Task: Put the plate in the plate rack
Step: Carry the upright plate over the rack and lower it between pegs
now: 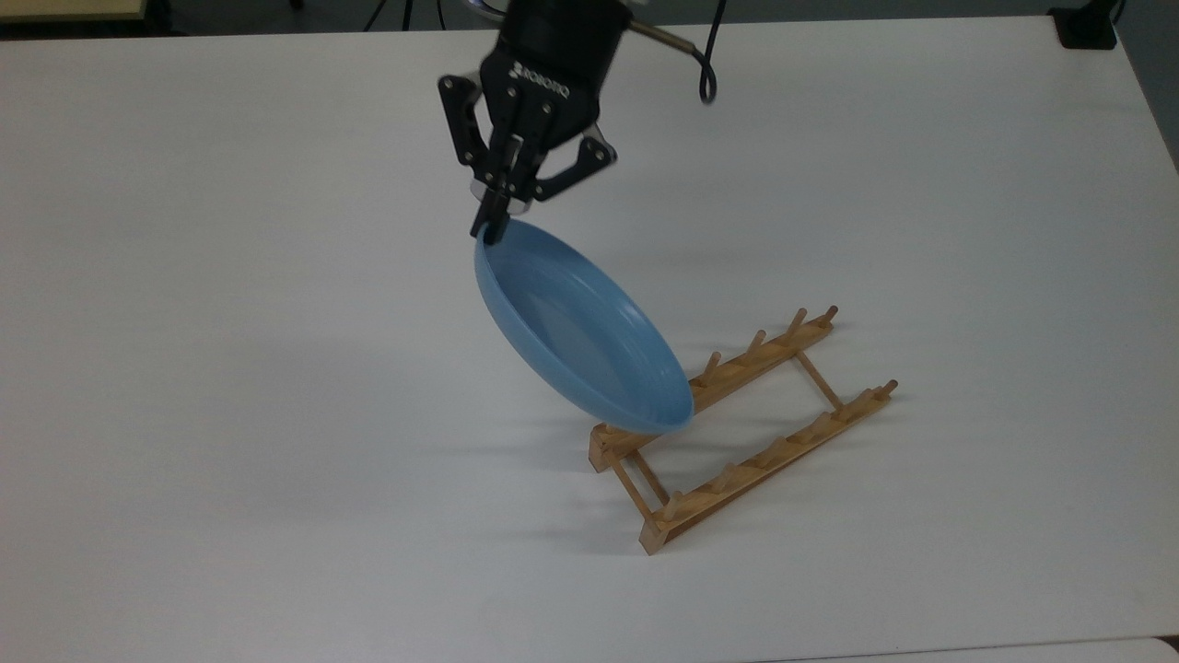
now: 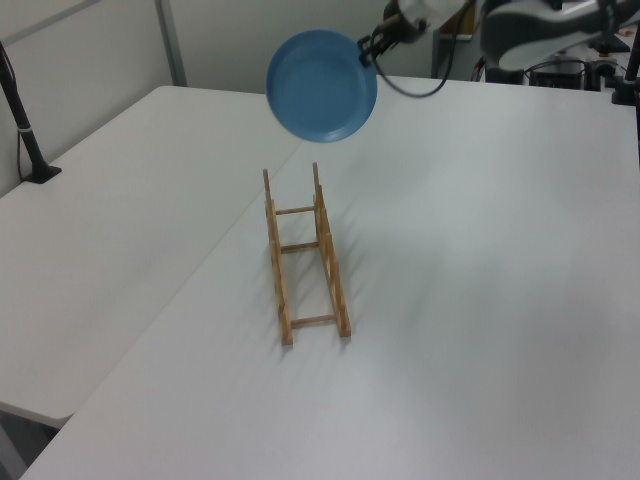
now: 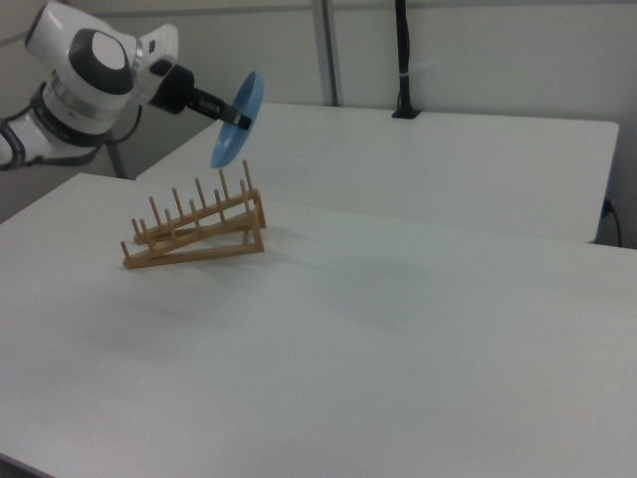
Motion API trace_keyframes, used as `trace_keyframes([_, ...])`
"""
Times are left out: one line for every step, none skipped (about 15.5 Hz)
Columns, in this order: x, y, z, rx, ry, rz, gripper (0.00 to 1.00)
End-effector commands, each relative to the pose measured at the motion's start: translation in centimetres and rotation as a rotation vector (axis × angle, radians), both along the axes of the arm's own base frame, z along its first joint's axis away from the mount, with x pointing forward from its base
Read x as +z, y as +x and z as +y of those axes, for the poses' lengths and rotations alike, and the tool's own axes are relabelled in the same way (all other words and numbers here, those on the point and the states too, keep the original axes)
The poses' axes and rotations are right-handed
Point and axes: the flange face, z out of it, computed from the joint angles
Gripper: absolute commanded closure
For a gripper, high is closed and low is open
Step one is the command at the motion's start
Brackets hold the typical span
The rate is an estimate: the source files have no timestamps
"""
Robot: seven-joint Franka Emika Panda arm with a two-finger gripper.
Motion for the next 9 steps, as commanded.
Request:
trace_keyframes([-2.0,0.8,1.6,-0.007,-0.04,-0.059,1.0])
trace_keyframes([-2.7,1.0,2.3,0.0,-0.043,-0.056,1.0])
trace_keyframes([-2.8,1.2,2.8,0.0,-0.04,-0.065,1.0])
trace_keyframes([-2.8,1.6,3.1,0.0,-0.042,-0.076,1.0])
trace_keyframes([-2.9,1.9,3.6,-0.004,-0.04,-0.09,1.0])
trace_keyframes([-3.3,2.1,4.2,-0.004,-0.042,-0.105,1.0])
trace_keyframes([-3.8,2.4,4.7,-0.006,-0.051,-0.121,1.0])
trace_keyframes([-4.0,2.6,5.1,-0.01,-0.053,-0.141,1.0])
trace_keyframes([-4.7,3.0,5.3,-0.013,-0.061,-0.147,1.0])
